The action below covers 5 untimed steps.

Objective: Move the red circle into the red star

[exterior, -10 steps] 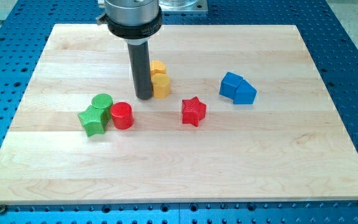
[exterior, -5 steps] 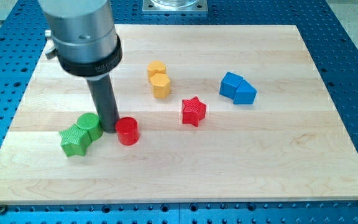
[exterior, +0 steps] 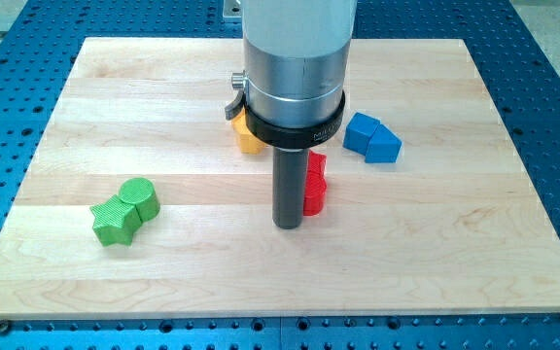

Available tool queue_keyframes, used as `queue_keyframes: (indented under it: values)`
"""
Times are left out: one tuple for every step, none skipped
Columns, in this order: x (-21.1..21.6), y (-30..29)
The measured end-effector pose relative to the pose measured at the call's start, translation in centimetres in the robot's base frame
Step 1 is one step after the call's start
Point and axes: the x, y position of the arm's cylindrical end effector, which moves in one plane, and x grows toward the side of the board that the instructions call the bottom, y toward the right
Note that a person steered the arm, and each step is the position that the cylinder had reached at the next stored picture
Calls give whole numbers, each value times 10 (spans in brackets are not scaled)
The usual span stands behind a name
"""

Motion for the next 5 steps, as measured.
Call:
queue_keyframes:
  values:
    - [4,0]
    - [44,33]
    - [50,122]
    - [30,182]
    - [28,185]
